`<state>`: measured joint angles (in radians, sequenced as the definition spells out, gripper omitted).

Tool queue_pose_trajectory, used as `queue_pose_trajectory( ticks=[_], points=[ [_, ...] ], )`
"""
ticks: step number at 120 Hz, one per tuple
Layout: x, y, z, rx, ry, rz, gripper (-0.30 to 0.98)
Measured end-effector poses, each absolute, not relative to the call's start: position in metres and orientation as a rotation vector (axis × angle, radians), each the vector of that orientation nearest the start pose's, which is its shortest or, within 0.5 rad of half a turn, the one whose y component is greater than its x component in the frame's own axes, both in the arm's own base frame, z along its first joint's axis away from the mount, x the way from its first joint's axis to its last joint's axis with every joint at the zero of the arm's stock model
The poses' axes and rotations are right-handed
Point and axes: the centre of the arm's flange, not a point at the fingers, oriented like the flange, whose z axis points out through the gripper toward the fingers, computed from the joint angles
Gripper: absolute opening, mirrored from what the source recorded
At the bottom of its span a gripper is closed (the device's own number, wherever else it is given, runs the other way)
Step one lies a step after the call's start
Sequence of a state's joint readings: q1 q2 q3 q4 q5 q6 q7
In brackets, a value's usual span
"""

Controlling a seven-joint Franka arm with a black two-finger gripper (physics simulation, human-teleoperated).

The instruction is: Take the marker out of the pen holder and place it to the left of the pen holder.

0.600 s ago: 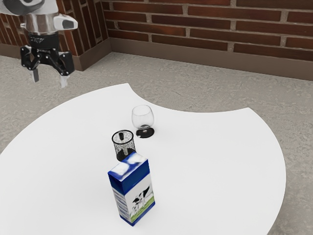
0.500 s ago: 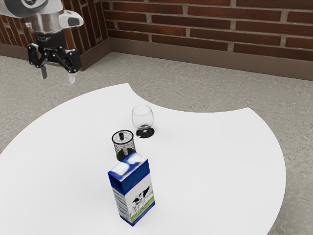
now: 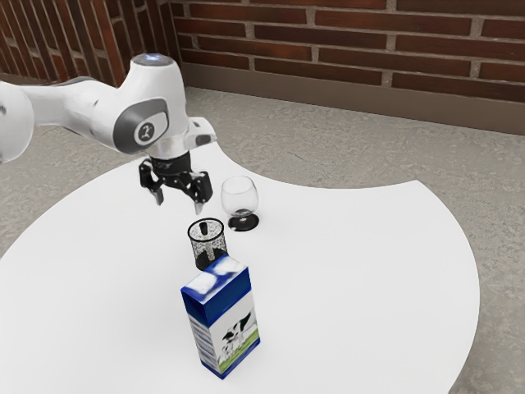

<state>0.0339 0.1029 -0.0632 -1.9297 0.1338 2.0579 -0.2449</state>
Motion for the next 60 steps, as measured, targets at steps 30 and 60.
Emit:
queue_pose_trajectory(
  ticks=[30, 60],
  points=[
    [0.600, -0.015, 0.377, -3.043, -0.201, -0.139, 0.69],
    [0.614, -0.017, 0.365, -3.028, -0.102, -0.229, 0.69]
  ],
)
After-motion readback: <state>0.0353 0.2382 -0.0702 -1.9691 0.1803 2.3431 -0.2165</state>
